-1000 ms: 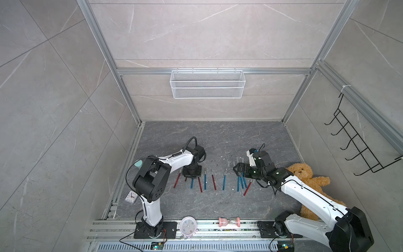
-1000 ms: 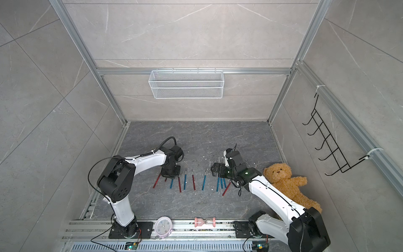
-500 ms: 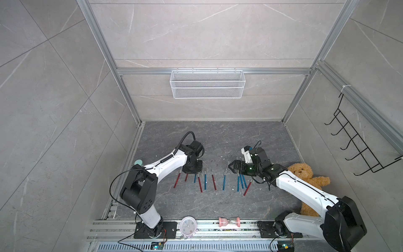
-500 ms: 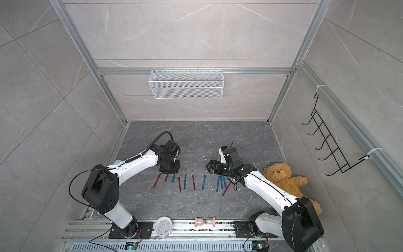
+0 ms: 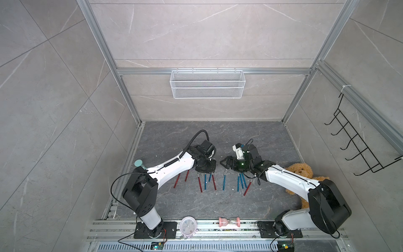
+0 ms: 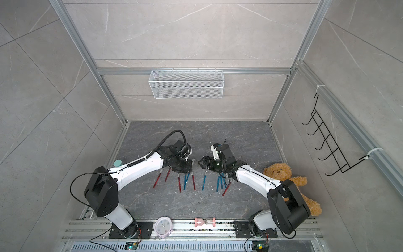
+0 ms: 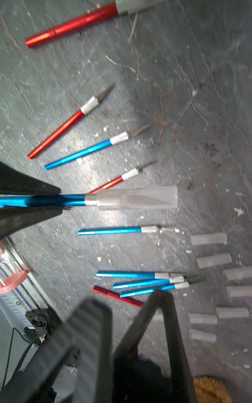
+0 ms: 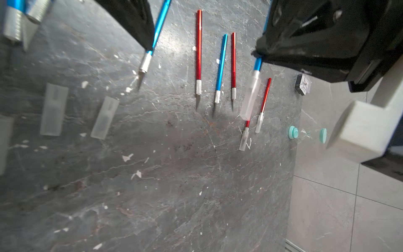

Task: Remove protective caps from carving knives
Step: Pick up the carving knife from the center of the board, then remove the protective sleeve from the carving knife.

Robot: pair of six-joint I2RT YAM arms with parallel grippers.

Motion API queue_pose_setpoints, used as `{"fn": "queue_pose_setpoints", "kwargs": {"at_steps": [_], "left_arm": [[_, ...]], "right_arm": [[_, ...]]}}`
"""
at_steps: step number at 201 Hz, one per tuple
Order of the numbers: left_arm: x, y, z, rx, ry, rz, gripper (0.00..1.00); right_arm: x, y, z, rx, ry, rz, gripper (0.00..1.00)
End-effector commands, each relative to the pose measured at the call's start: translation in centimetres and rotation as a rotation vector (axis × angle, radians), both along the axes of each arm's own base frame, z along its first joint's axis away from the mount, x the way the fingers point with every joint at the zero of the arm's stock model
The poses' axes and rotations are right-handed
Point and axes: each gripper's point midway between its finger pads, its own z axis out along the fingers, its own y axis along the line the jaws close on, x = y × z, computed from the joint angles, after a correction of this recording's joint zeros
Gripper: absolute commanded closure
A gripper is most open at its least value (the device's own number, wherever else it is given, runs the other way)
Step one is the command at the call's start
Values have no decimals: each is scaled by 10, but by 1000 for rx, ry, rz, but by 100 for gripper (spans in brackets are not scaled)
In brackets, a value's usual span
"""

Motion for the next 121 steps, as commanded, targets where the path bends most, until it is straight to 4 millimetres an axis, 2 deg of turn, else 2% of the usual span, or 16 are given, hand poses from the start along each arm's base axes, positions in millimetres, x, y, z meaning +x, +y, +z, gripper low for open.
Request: {"fn": "queue_pose_setpoints", "kwargs": {"at_steps": [1,50,121], "left_arm": [[1,-20,10,-52,-6,-9,88],[-6,-31,10,-58,-3,-34,89],[-10,-37,11,-59,-7,-50,89]], "right_arm": [[9,16,9,58,-12,10,25],[14,24,2,89,10,1,38],[19,30,-5,116,33,-9,66]]}}
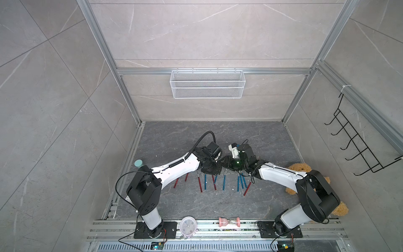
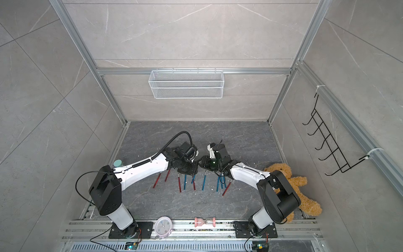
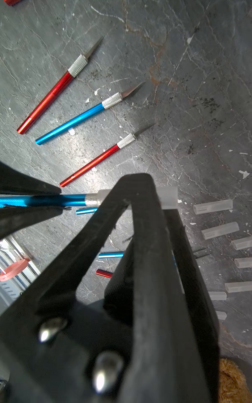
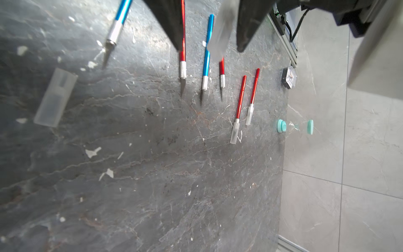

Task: Remove protective caps from carving knives
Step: Remove the protective sleeve from the carving knife.

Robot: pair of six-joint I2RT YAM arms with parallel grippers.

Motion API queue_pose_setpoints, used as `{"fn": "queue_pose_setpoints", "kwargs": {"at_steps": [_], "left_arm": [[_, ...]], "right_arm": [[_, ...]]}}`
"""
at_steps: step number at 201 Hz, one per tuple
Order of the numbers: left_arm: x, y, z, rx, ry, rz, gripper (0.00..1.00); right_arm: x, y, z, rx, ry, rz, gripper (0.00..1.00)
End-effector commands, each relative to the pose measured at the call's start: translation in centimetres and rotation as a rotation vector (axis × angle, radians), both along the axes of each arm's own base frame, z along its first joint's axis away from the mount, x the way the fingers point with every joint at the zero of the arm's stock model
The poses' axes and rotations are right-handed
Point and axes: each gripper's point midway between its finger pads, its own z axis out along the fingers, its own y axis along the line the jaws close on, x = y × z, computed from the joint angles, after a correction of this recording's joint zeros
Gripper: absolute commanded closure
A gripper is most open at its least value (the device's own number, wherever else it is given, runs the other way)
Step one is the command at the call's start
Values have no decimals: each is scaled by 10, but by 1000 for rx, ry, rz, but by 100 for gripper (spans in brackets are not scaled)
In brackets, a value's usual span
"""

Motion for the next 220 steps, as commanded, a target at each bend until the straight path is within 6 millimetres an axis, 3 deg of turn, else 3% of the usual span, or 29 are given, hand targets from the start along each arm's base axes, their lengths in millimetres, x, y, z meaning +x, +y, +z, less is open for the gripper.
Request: {"fn": "queue_pose_setpoints", "kwargs": {"at_steps": [1,45,92,220], "left_arm": [[2,-12,10,-40,-2,-4,89],[2,-12,10,-38,-2,-7,89],[0,-10,6,-32,5,-9,89],[-26,9,-3,-2,42,-21,90]], "right_arm": [[6,9,8,34,-15,7,67],[7,8,7,42,-12,-14,83],[11,6,6,56,-5,-50,91],[50,-2,21,94,-43,-154,95]]}}
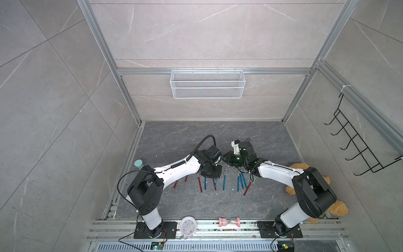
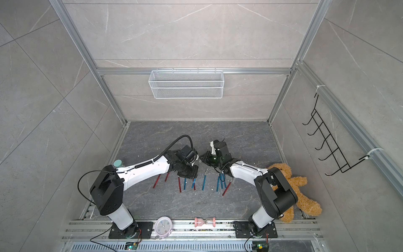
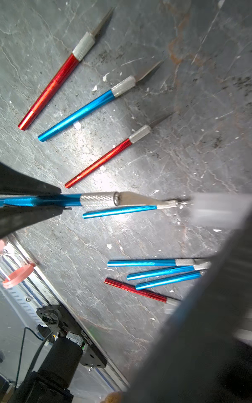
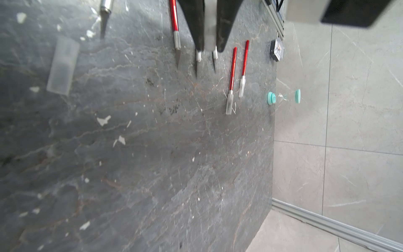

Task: Remove protective caps from carving knives
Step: Remove the protective sleeve from the carving knife, then place the protective sleeve at the center of the board.

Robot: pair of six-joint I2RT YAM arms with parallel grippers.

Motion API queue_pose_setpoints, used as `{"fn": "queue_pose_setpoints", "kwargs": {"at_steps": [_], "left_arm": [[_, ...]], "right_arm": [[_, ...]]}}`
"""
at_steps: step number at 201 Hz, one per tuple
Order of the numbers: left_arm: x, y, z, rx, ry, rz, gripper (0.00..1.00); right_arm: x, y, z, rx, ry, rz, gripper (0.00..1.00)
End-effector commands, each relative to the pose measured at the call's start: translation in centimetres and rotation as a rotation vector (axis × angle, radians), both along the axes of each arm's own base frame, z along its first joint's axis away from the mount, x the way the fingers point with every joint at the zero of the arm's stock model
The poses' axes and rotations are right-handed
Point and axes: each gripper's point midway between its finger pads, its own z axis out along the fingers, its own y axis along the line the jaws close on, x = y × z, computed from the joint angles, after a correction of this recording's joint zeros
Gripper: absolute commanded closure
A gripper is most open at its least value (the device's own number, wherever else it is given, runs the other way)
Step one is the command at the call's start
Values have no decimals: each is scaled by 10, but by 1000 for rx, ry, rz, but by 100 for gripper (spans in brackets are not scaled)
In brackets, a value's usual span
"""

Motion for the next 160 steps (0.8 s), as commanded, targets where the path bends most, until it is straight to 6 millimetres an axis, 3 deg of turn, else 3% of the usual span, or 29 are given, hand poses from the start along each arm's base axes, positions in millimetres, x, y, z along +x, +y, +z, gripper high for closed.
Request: {"fn": "queue_pose_setpoints", "kwargs": {"at_steps": [1,41,93,160], "left_arm": [[-8,5,18,-25,-9,2,90],[-10,28,24,16,-39,50,90],[-6,65,25,28,-46,139,90],[-2,125,4,87,-1,263,90]], "right_arm": [[16,3,10,23,-31,-26,95],[24,-2,-7,-33,-12,-34,94],[24,-21,-48,-247,61,-40,93],[27,-29,-77,-362,124,-34,89]]}}
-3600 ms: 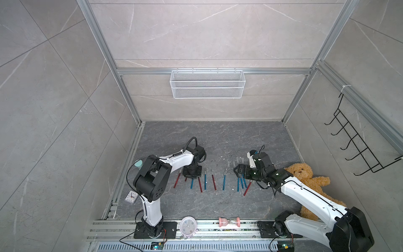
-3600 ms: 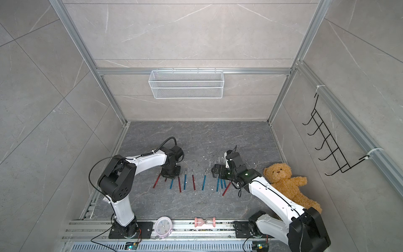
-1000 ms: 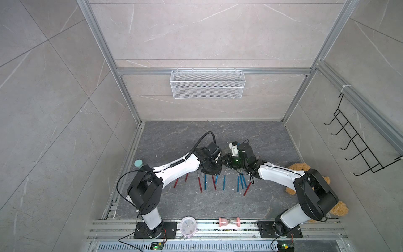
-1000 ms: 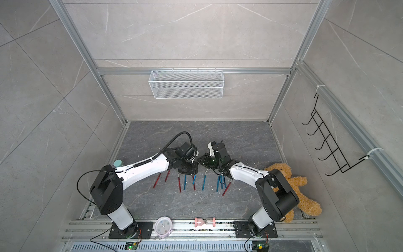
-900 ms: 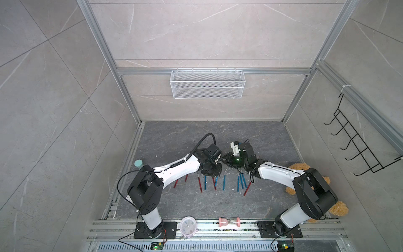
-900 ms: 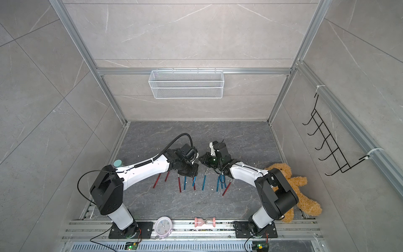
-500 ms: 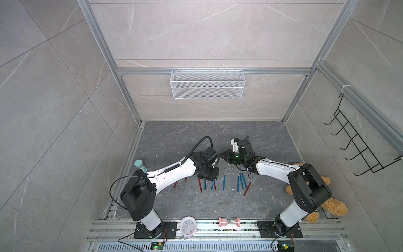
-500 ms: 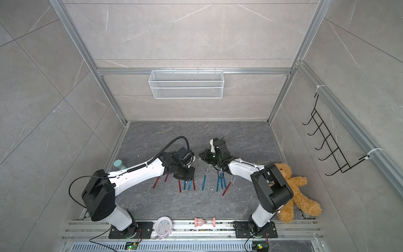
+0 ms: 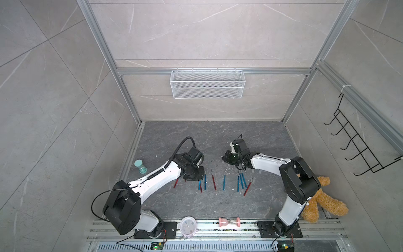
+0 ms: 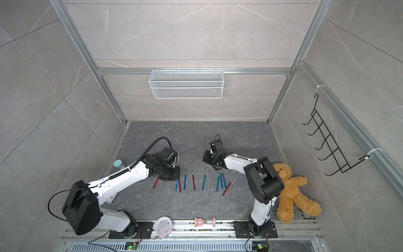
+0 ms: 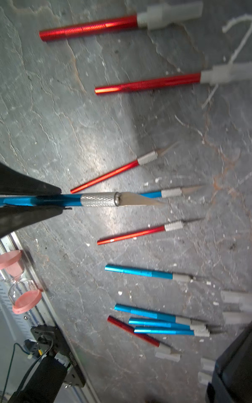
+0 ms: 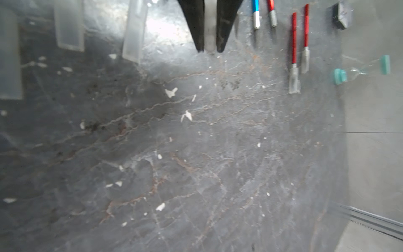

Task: Remove protective caps from carving knives
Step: Place the protective sleeve at the center of the board.

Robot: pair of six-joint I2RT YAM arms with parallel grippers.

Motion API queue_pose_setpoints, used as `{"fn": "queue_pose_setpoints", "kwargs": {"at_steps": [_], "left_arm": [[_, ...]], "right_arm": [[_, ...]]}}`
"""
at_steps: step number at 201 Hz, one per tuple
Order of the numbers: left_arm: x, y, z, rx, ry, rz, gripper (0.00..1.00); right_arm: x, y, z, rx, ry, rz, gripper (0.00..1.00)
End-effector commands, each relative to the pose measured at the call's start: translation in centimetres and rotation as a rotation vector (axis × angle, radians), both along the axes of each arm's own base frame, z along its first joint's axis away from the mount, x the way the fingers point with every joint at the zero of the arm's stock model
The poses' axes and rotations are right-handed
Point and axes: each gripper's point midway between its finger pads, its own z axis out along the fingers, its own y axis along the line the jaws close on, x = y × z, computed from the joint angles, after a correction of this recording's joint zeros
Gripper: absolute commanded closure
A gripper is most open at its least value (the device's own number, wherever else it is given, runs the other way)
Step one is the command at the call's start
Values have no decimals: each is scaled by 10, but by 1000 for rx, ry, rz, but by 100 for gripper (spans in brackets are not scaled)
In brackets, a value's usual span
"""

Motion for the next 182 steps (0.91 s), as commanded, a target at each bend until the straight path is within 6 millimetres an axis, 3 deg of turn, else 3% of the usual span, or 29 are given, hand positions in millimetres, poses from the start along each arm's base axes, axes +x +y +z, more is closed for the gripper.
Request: {"fn": "queue_pose_setpoints", "kwargs": {"at_steps": [1,31,142,182], "left_arm": [[-1,21,0,24,3,37,90],[1,36,-8,41,20,71,89],[6,39,-19,86,43,78,88],[9,42,-28,121,56,82,88]], "right_arm": [[0,-6,-11,-70,24,7,89],[2,-7,-19,-96,40,15,88],[11,-3,-33,-125,64,24,79],[11,-5,-18,-125,35,25,77]]}}
